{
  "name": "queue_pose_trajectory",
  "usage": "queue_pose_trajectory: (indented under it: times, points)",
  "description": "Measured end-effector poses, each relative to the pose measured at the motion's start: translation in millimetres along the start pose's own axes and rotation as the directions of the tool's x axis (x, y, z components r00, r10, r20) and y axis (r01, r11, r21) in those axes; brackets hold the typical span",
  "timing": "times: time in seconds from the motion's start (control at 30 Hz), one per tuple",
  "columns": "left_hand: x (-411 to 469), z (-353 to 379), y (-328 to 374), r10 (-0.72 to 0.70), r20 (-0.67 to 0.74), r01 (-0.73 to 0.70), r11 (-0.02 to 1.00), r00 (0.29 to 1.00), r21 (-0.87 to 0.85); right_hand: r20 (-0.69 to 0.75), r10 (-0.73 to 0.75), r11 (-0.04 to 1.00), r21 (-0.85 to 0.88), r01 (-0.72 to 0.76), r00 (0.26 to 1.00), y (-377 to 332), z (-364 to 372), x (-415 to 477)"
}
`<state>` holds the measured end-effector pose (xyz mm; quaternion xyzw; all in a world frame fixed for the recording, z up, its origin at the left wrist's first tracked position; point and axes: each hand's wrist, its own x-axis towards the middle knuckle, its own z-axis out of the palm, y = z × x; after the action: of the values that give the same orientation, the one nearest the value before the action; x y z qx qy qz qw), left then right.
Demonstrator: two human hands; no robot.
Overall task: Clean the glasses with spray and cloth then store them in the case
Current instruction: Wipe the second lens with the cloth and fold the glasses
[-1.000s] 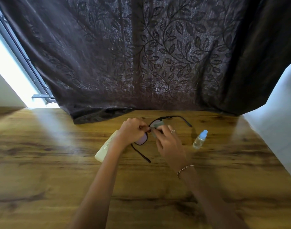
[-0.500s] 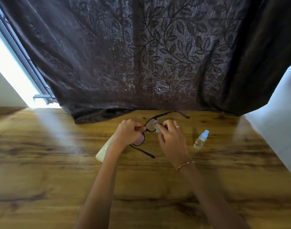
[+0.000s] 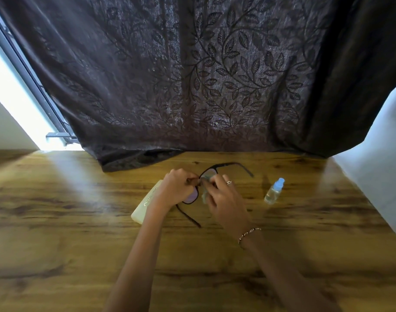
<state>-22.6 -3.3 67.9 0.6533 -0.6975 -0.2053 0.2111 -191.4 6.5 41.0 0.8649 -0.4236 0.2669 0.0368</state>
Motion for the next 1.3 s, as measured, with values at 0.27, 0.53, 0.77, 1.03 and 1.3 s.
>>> queue_pose_trajectory:
  times: [0.27,0.53,0.77,1.03,1.3]
  points:
    - [-1.8,0.2,-4.8,0.007,-0.064,-0.01,0.999,0.998,-0.047,-0.051,0.013,1.0,0.002,-0.013,0.999,0.9,2.3,-0.7]
    - [-4.4,0.8,-4.7,-0.038,-0.065,0.029,0.99,0.997,-0.14,-0.075,0.109,0.994,-0.008,-0.11,0.991,16.1,-7.4,11.3]
    - [-5.1,-0.4,-12.0,-0.324,0.043,0.323,0.905,0.945,-0.278,0.406,0.462,0.318,0.755,-0.574,0.789,7.6,-10.7,-11.0]
    - [-1.1,1.1,-0.3,-0.503,0.02,0.503,0.864,0.864,0.006,0.507,0.289,-0.027,0.852,-0.522,0.812,-12.9,-27.1,0.8]
    - [3.3,1.4,3.6,-0.548,0.035,0.539,0.83,0.836,0.143,0.425,0.245,0.032,0.895,-0.446,0.871,-16.7,-35.2,9.5]
